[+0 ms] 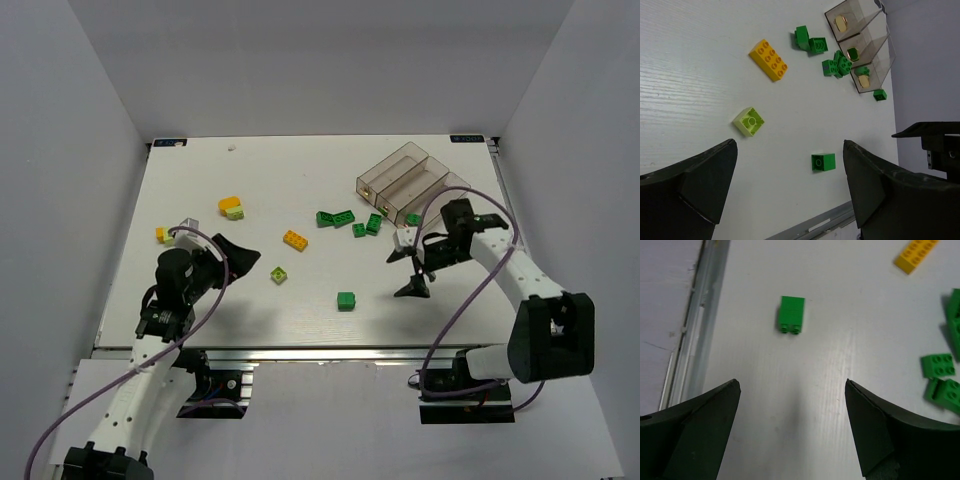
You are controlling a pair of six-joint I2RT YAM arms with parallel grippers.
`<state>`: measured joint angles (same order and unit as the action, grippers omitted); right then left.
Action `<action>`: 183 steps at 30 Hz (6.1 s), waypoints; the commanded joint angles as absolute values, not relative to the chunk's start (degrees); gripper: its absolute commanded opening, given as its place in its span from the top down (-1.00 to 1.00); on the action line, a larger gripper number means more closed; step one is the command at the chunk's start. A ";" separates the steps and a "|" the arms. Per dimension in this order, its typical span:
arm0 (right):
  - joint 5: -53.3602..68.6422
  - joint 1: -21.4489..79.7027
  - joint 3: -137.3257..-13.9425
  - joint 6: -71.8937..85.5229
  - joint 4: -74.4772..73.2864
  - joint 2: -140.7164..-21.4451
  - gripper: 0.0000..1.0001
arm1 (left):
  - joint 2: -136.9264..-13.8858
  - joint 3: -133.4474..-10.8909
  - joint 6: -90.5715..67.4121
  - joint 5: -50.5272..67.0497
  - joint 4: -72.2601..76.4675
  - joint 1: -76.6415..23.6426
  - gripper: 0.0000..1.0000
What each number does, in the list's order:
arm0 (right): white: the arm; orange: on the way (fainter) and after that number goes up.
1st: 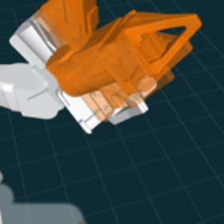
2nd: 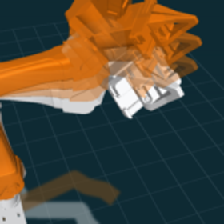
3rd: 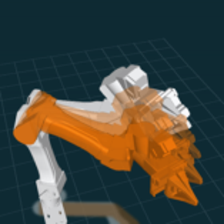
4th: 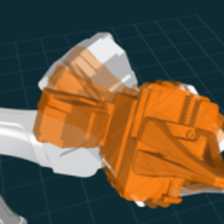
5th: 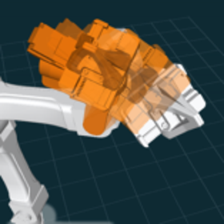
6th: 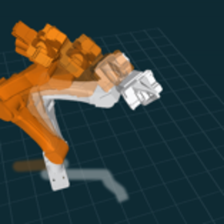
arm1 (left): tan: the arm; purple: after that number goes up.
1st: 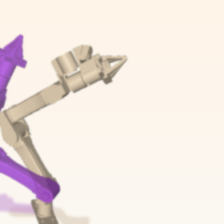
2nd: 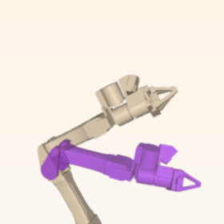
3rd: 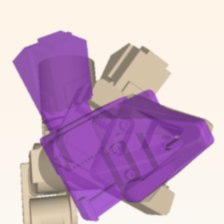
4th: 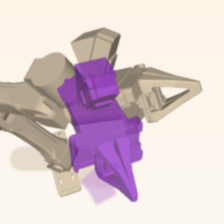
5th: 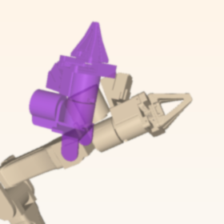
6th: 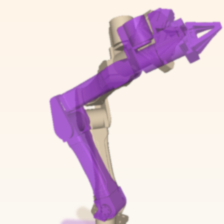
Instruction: Sort the legos into containers by color
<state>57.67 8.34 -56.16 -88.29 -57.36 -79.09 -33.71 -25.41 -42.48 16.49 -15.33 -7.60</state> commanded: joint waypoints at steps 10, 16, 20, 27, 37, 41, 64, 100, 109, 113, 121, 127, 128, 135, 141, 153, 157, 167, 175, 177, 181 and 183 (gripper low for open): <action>45.28 25.04 -43.25 -59.87 -29.72 -69.17 -0.79 | -42.53 -27.51 -43.07 5.28 -10.46 -24.52 -0.91; 40.70 30.66 -37.81 -51.42 -16.03 -67.94 -0.79 | -43.07 -28.22 -41.74 4.13 -8.88 -28.12 -0.90; 38.41 32.87 -36.30 -51.07 -11.09 -67.23 -0.79 | -40.79 -26.11 -43.68 4.39 -6.16 -28.39 -0.91; 36.92 34.27 -36.21 -49.22 -7.74 -70.13 -0.79 | -40.08 -25.31 -45.00 5.01 -6.24 -28.39 -0.91; 35.68 37.26 -35.59 -48.69 -5.89 -74.79 -0.79 | -39.73 -25.05 -45.79 5.01 -6.15 -28.48 -0.91; 35.25 37.44 -36.30 -48.69 -5.80 -77.42 -0.78 | -39.38 -24.96 -45.88 4.92 -6.33 -28.48 -0.91; 31.29 40.78 -40.17 -48.43 -4.40 -85.43 -0.46 | -38.06 -25.40 -45.88 4.39 -7.56 -28.48 -0.91; 38.41 40.25 -47.11 -40.26 -9.67 -75.95 1.00 | -41.56 -20.83 -52.91 17.56 12.38 -28.74 -0.79; 35.07 40.25 -47.02 -38.06 -6.86 -70.66 1.00 | -54.30 -23.90 -54.40 20.13 18.80 -33.48 -0.44; 34.19 40.08 -47.29 -37.88 -5.81 -70.31 1.00 | -57.82 -25.66 -54.14 18.99 20.39 -35.94 -0.46; 34.37 40.17 -47.46 -36.48 -3.96 -70.58 1.00 | -62.40 -26.89 -54.32 17.93 23.55 -40.08 -0.52; 34.89 40.17 -47.72 -35.42 -3.43 -70.14 1.00 | -63.54 -26.98 -54.14 17.14 23.73 -40.78 -0.53; 34.98 40.17 -47.72 -35.33 -3.43 -69.96 1.00 | -63.46 -26.98 -54.14 16.96 23.64 -40.87 -0.53; 35.95 40.17 -47.55 -34.02 -2.99 -69.52 1.00 | -64.51 -26.98 -54.14 17.31 24.70 -40.96 -0.52; 36.30 40.25 -47.55 -32.96 -2.02 -69.26 1.00 | -65.21 -26.46 -54.84 18.10 26.72 -41.13 -0.48; 36.74 40.25 -46.41 -32.26 -1.58 -68.29 1.00 | -65.57 -25.22 -56.34 19.16 29.97 -41.31 -0.28; 36.83 40.34 -46.49 -32.08 -1.32 -68.20 1.00 | -65.92 -24.79 -56.78 19.68 30.76 -41.40 -0.26; 36.30 40.34 -45.62 -32.52 -1.23 -67.41 1.00 | -66.01 -24.43 -56.43 19.70 31.38 -41.57 0.69; 35.16 38.85 -42.01 -33.32 -2.02 -65.92 1.00 | -55.11 -21.45 -54.32 9.85 21.54 -41.57 1.00; 35.07 38.15 -41.40 -33.22 -2.02 -65.66 1.00 | -53.88 -21.18 -54.23 9.32 20.75 -41.57 1.00; 34.63 36.74 -40.61 -33.22 -2.55 -65.22 1.00 | -52.65 -20.74 -54.23 8.18 19.25 -41.57 1.00; 32.01 35.34 -40.17 -31.91 -1.68 -64.87 1.00 | -52.30 -20.74 -54.23 7.74 18.99 -41.57 1.00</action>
